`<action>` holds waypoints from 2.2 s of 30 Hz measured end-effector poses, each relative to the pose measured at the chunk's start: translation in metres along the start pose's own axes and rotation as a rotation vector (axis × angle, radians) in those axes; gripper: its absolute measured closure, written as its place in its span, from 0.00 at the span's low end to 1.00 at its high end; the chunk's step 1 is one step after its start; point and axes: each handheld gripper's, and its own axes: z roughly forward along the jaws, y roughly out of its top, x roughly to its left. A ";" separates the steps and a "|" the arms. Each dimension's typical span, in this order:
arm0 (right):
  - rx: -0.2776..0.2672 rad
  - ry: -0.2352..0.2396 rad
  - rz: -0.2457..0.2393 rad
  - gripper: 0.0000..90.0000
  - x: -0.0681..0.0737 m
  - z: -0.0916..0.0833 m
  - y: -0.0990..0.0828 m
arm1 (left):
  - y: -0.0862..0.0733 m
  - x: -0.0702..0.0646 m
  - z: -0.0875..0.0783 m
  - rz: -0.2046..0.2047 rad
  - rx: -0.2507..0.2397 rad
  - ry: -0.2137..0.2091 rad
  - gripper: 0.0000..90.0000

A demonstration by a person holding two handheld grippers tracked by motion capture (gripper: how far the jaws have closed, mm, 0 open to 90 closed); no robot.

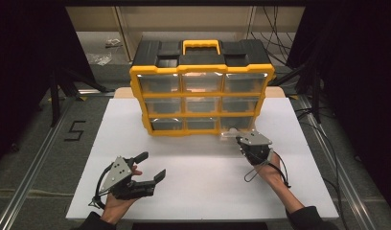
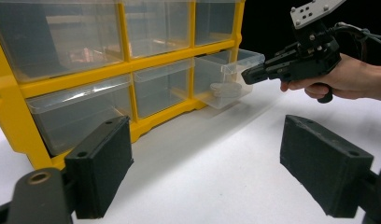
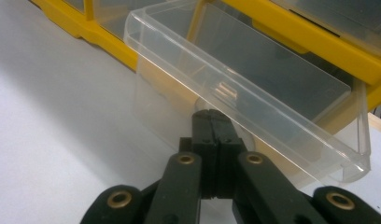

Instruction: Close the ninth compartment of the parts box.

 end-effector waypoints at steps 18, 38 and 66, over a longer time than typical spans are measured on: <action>-0.010 -0.018 0.025 1.00 0.001 0.012 0.004 | 0.000 0.000 0.000 -0.003 -0.002 -0.001 0.18; -0.015 -0.053 0.044 1.00 -0.003 0.025 0.009 | 0.000 0.001 -0.001 -0.004 -0.004 -0.001 0.18; -0.029 -0.102 0.051 1.00 -0.015 0.040 0.012 | 0.000 0.000 -0.001 -0.006 -0.005 -0.003 0.18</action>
